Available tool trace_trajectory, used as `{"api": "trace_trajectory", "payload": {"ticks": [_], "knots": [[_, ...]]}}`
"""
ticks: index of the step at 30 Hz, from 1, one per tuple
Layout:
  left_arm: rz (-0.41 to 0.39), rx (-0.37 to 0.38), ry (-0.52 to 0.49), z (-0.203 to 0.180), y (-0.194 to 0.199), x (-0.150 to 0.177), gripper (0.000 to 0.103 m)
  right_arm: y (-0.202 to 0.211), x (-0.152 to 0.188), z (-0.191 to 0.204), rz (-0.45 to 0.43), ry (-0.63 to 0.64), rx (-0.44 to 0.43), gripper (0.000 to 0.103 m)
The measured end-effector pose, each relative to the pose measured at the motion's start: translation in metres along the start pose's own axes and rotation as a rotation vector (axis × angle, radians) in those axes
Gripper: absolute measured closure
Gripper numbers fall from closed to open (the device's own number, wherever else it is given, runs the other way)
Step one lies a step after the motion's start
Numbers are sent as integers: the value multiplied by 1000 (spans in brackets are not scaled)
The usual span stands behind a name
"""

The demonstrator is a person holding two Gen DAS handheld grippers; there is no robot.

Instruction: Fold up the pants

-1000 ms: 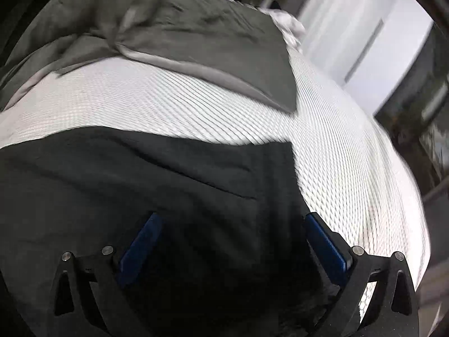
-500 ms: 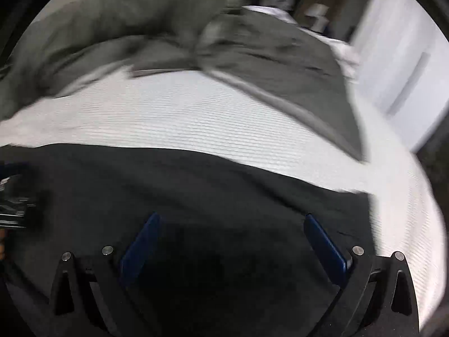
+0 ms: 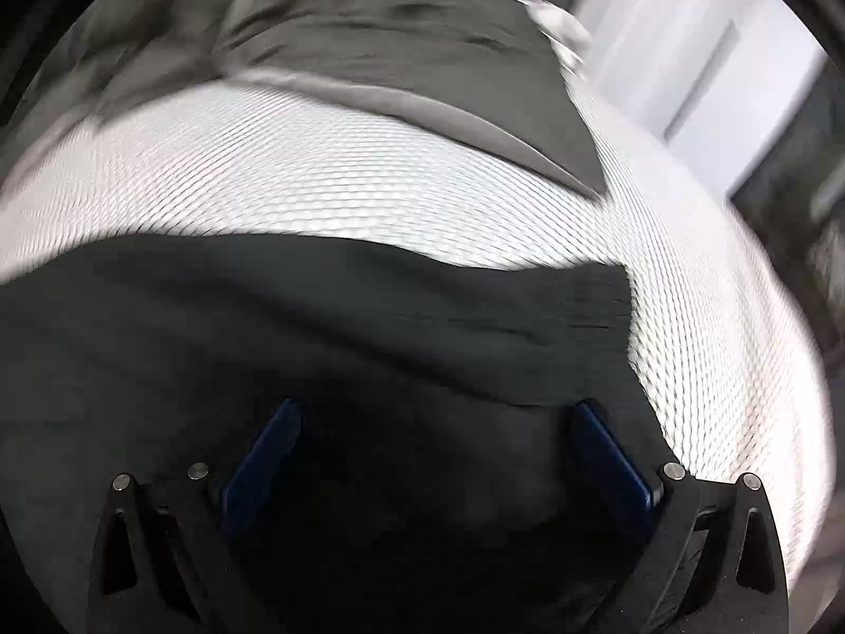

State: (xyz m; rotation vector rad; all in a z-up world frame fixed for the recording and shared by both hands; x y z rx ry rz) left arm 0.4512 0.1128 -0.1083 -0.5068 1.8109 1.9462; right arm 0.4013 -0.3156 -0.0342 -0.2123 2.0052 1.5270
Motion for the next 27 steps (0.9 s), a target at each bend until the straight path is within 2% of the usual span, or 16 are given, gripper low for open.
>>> {"api": "trace_trajectory", "payload": {"ticks": [2, 4, 8, 10, 12, 14, 16, 17, 19, 22, 24, 27], "knots": [[-6, 4, 47, 12, 1, 0, 1, 5, 0, -6, -9, -1, 18, 0], [-46, 7, 27, 7, 15, -3, 1, 18, 4, 1, -20, 9, -5, 0], [-134, 130, -5, -33, 39, -18, 1, 50, -2, 45, -75, 70, -82, 0], [-135, 208, -28, -64, 36, -24, 1, 57, 3, 85, -50, 117, -179, 0], [-91, 263, -73, -94, 29, -21, 1, 56, 12, 125, -11, 163, -273, 0], [-20, 256, -181, -119, 18, -11, 1, 46, 27, 162, 55, 236, -323, 0], [-9, 200, -253, -125, 15, -2, 1, 31, 35, 173, 99, 307, -287, 0], [-16, 193, -259, -121, 16, 0, 0, 31, 40, 174, 79, 340, -266, 0], [-9, 197, -222, -104, 17, 3, 1, 35, 40, 160, 73, 326, -253, 0], [1, 122, -167, -71, 15, 7, 0, 30, 33, 111, 46, 266, -123, 0], [12, 80, -109, -45, 16, 11, 0, 26, 31, 57, 44, 177, -24, 0], [-8, 48, -75, -25, 24, 13, 1, 33, 29, 19, 35, 97, 0, 0]]}}
Point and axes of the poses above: each gripper's, at about its wrist camera, not at the fingertips, and y roughly against the way its jaws point, z to its left, x to its underside, the point moved 5 cm from there along -y, roughly the way its jaws point, and after that the axes turned 10 degrees about -y, right-handed, at the moved point
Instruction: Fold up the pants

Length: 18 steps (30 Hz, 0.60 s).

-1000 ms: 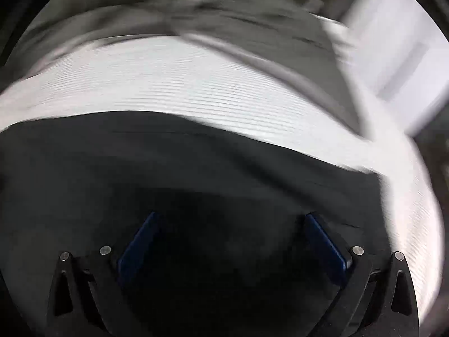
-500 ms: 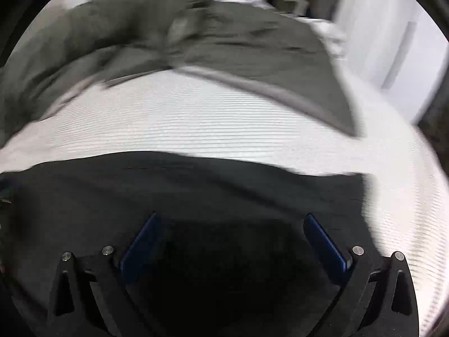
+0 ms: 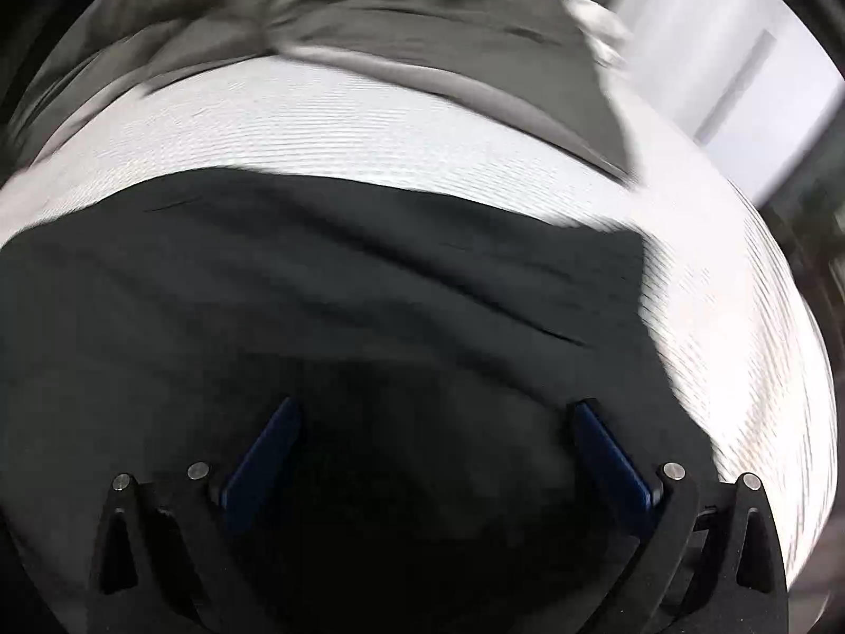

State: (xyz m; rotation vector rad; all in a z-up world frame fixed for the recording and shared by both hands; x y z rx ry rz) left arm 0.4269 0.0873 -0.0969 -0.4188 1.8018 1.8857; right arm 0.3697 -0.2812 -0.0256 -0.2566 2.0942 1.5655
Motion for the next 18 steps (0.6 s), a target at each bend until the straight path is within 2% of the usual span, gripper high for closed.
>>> {"api": "trace_trajectory", "payload": {"ticks": [2, 5, 8, 10, 12, 13, 15, 18], "knots": [[-31, 43, -22, -6, 15, 2, 1, 12, -1, -3, -22, 1, 8, 0], [-80, 149, -37, -30, 39, 4, 1, 49, 7, 29, -73, 69, -105, 0], [-69, 201, -74, -64, 44, 9, 1, 75, 25, 74, -76, 172, -198, 0], [-17, 157, -99, -74, 30, 19, 1, 75, 47, 108, -37, 259, -270, 0], [37, 91, -109, -78, 12, 31, 0, 70, 74, 130, 4, 339, -297, 0], [17, 89, -108, -76, 14, 36, 0, 62, 80, 129, 8, 348, -291, 0], [17, 59, -107, -64, 23, 42, 0, 59, 82, 111, 31, 284, -285, 0], [20, -72, -101, -27, 35, 57, 0, 56, 78, 63, 23, 166, -191, 0]]}}
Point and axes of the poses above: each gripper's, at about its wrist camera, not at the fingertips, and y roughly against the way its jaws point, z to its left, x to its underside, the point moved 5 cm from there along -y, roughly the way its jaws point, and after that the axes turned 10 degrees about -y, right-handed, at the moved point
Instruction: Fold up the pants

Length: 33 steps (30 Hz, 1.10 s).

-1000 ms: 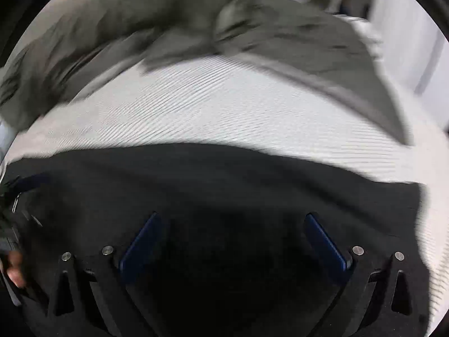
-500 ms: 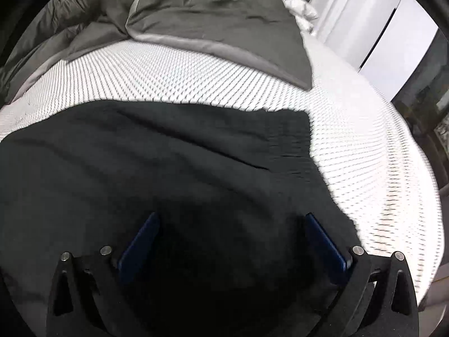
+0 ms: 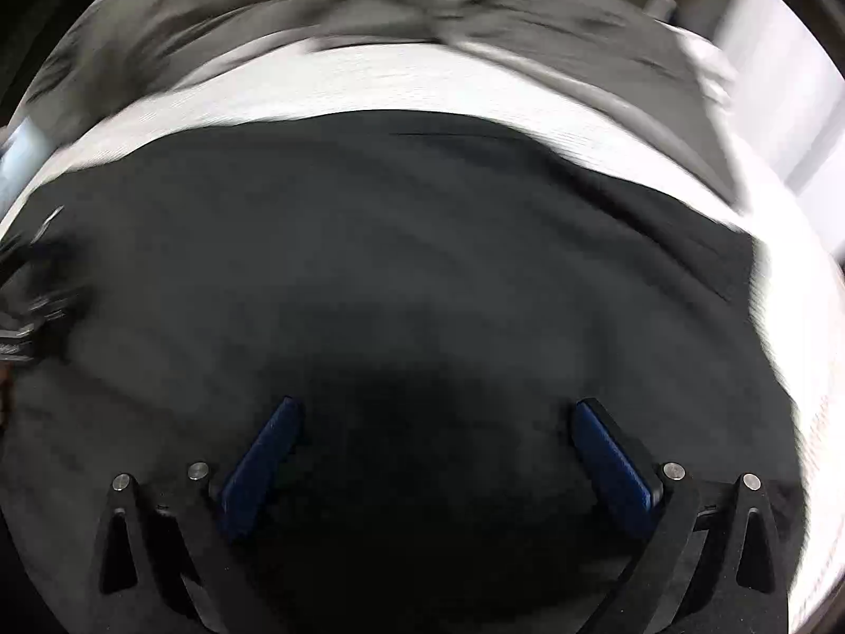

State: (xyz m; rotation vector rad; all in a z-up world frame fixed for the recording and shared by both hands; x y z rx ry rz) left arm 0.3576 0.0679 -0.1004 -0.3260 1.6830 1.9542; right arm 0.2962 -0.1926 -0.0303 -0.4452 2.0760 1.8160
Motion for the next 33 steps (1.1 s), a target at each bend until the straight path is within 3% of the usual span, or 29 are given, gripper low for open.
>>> {"api": "trace_trajectory", "payload": {"ticks": [2, 3, 5, 8, 11, 13, 16, 18, 20, 21, 23, 26, 29, 31, 33], "knots": [[11, -29, 47, 29, 0, 15, 0, -1, 4, -25, -5, -46, 79, 0], [7, 2, 79, 40, 1, 22, 0, 0, 5, -37, -13, -69, 128, 0], [10, 5, 144, 63, 5, 34, 1, 2, 5, -45, -14, -109, 122, 0], [-78, 78, 199, 86, 29, 40, 1, 9, -10, -33, -31, -108, 150, 0], [-160, 11, 201, 116, 58, 44, 1, 37, -27, 5, -110, -92, 13, 0], [-123, -48, 230, 142, 46, 54, 1, 45, -36, 35, -132, -65, -88, 0], [4, -48, 301, 171, 19, 77, 4, 31, -43, 76, -84, 18, -201, 0], [20, -24, 316, 183, 9, 86, 5, 14, -36, 97, -39, 83, -168, 0], [16, -61, 298, 196, 14, 88, 5, -5, -29, 105, 0, 155, -74, 0], [19, -91, 301, 206, 13, 90, 5, -19, -32, 98, 12, 172, -43, 0], [36, -138, 349, 235, 9, 101, 5, -25, -31, 71, 18, 121, -65, 0], [21, -99, 430, 259, 11, 115, 8, -25, -34, 22, 0, 26, 44, 0], [40, -177, 370, 254, 13, 107, 8, -28, -36, -36, -9, -109, 157, 0], [53, -235, 328, 245, 19, 99, 9, -23, -37, -52, -12, -177, 122, 0], [11, -187, 319, 235, 28, 86, 9, -15, -41, -50, -27, -186, 153, 0]]}}
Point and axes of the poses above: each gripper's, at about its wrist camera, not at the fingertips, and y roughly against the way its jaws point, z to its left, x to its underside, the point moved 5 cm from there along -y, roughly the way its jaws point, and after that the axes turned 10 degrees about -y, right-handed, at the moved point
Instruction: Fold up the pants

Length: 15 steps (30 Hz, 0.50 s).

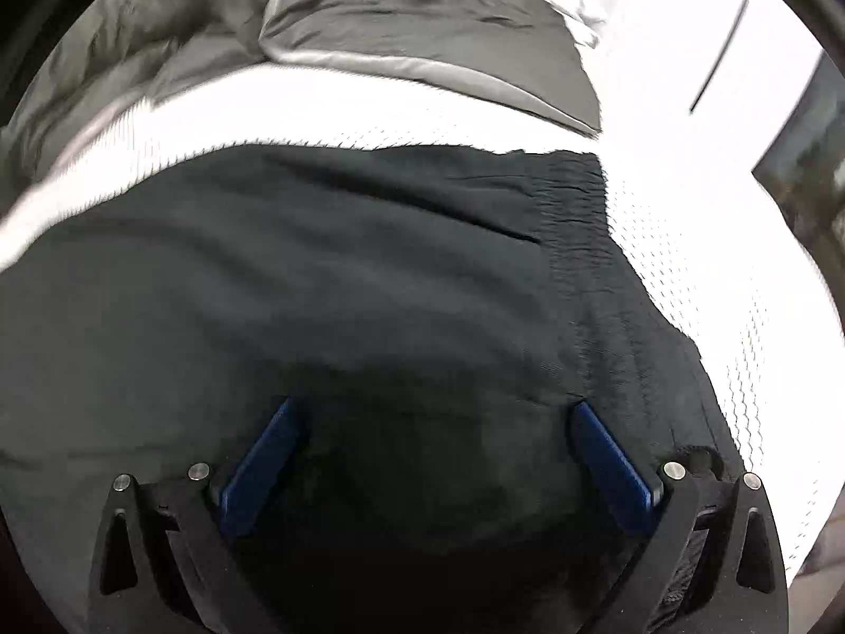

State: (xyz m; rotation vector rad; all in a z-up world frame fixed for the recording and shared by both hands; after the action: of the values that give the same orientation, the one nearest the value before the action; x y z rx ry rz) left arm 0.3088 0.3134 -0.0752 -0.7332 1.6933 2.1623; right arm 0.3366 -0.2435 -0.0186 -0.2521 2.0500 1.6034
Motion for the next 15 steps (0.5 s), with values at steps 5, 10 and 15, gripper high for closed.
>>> {"api": "trace_trajectory", "payload": {"ticks": [5, 10, 15], "knots": [[-108, 122, 1, -50, 30, -29, 4, 28, -13, 33, -48, 46, -147, 0], [-111, 314, -92, -141, 38, -46, 1, 52, 5, 134, -34, 205, -317, 0], [-36, 337, -322, -228, 33, -27, 1, 29, 38, 198, 30, 422, -285, 0]]}}
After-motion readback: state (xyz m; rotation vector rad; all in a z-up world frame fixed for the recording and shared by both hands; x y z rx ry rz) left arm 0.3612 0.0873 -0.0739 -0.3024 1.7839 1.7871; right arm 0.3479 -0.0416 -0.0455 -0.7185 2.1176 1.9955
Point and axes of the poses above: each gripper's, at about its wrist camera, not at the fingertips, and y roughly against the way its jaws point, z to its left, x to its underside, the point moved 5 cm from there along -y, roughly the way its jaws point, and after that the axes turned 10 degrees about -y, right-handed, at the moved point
